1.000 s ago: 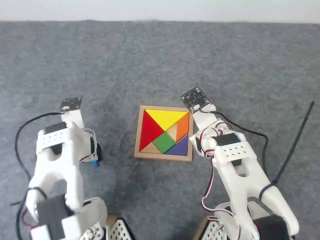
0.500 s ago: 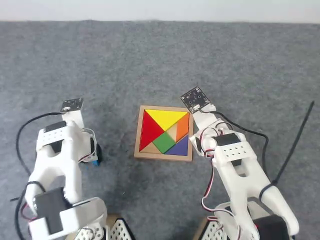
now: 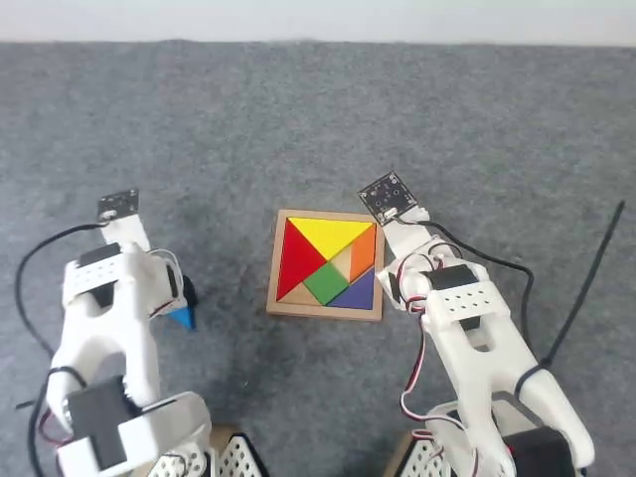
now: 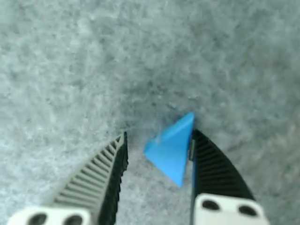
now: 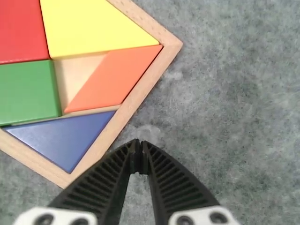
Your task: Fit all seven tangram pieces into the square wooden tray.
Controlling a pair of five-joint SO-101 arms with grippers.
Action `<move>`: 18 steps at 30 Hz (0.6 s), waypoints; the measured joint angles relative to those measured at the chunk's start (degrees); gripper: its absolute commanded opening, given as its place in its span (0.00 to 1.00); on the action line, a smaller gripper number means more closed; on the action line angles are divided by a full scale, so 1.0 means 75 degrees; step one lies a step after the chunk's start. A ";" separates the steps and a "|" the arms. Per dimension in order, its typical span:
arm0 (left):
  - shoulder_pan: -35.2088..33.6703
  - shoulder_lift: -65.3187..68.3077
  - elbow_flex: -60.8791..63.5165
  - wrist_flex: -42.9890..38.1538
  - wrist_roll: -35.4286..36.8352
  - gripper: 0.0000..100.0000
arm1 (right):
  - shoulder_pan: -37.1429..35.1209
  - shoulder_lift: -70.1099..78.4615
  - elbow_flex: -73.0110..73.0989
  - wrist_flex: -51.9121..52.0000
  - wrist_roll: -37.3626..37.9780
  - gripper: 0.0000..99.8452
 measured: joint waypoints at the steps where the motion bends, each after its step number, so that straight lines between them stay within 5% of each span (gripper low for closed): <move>1: 0.0012 0.0023 0.0000 0.0000 -0.0012 0.18 | 0.0000 0.0000 0.0000 0.0000 0.0000 0.01; 18: 0.0399 0.0117 0.0023 0.0070 0.0563 0.13 | 0.0000 0.0000 0.0000 0.0000 0.0000 0.01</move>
